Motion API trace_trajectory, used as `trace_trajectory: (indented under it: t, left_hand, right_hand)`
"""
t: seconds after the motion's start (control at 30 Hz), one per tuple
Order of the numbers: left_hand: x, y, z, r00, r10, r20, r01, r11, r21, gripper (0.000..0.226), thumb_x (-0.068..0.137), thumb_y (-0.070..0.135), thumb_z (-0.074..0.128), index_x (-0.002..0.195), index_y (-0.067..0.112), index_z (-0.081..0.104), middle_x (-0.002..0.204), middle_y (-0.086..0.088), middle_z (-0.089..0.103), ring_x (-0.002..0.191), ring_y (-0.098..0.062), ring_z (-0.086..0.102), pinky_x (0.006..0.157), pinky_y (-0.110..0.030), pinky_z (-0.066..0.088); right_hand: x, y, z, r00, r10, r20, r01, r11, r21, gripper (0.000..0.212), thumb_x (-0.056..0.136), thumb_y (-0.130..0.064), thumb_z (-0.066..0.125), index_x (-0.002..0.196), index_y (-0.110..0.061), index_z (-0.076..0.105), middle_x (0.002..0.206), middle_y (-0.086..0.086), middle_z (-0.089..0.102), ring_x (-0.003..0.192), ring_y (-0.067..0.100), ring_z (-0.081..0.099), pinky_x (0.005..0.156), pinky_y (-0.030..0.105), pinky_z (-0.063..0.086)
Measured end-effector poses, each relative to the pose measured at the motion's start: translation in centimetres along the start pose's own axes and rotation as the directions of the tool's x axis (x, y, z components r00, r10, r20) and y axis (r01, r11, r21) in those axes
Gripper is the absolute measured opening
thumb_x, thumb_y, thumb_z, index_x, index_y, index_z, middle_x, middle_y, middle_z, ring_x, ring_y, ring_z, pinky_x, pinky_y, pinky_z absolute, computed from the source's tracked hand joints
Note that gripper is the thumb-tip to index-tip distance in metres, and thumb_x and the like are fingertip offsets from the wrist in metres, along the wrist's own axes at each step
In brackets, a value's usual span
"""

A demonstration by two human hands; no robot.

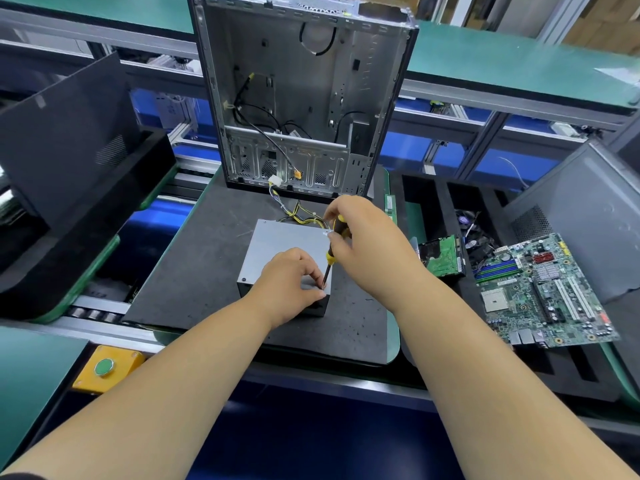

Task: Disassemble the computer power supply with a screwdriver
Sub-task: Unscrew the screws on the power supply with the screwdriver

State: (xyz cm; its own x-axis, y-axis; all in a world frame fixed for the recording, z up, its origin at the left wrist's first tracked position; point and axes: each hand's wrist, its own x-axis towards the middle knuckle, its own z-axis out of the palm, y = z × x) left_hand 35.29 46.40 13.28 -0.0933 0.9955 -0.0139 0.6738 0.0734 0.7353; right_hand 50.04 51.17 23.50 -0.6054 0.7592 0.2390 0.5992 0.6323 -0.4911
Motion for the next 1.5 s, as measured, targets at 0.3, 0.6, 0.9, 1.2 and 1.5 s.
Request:
trace_trajectory:
  t: [0.3,0.6,0.9,1.2,1.5]
  left_hand:
    - [0.4,1.7,-0.3,0.997,-0.051,0.050,0.036,0.967,0.254,0.027,0.089,0.031,0.069,0.070,0.038,0.050,0.097,0.005,0.053,0.093,-0.020,0.054,0.091,-0.036,0.045]
    - [1.1,2.9,-0.3,0.986,-0.167,0.007,0.167,0.986,-0.006,0.015,0.095,0.019,0.056,0.082,0.027,0.059,0.083,0.011,0.060,0.071,-0.006,0.055,0.061,-0.018,0.043]
    - [2.4,8.9,-0.1,0.974,-0.191,0.121,0.211,0.571,-0.793,0.019,0.100,0.014,0.056,0.087,0.018,0.070,0.077,0.007,0.065,0.063,-0.002,0.055,0.063,-0.017,0.047]
    - [5.8,8.8,-0.2,0.946,-0.268,0.181,0.294,0.479,-0.827,0.016,0.092,0.025,0.068,0.084,0.014,0.075,0.073,0.003,0.072,0.056,-0.002,0.056,0.056,-0.014,0.049]
    - [10.6,3.5,-3.7,0.976,-0.217,-0.003,0.194,0.876,-0.443,0.010,0.093,0.030,0.064,0.093,0.035,0.072,0.094,0.016,0.070,0.082,-0.001,0.062,0.069,-0.017,0.045]
  right_hand:
    - [-0.5,1.2,-0.5,0.994,0.099,-0.040,-0.088,0.973,0.214,0.025,0.091,-0.015,0.064,0.106,-0.031,0.053,0.093,-0.013,0.062,0.084,0.007,0.058,0.077,0.035,0.053]
    - [-0.8,3.0,-2.0,0.977,0.116,-0.179,-0.015,0.876,0.483,0.028,0.091,-0.011,0.041,0.109,-0.028,0.053,0.099,-0.005,0.051,0.096,0.015,0.059,0.080,0.035,0.050]
    - [-1.9,6.3,-2.6,0.991,0.090,-0.095,-0.054,0.942,0.332,0.011,0.089,-0.025,0.071,0.096,-0.032,0.065,0.089,-0.007,0.063,0.083,0.010,0.057,0.078,0.030,0.052]
    - [0.3,8.1,-2.2,0.973,0.156,-0.173,-0.095,0.943,0.318,0.011,0.083,-0.015,0.077,0.079,-0.024,0.071,0.082,-0.010,0.067,0.081,0.007,0.060,0.073,0.025,0.051]
    - [6.3,12.9,2.7,0.891,0.453,-0.036,-0.454,0.883,-0.117,0.009,0.088,-0.027,0.069,0.082,-0.034,0.068,0.097,-0.008,0.059,0.084,0.015,0.058,0.070,0.029,0.046]
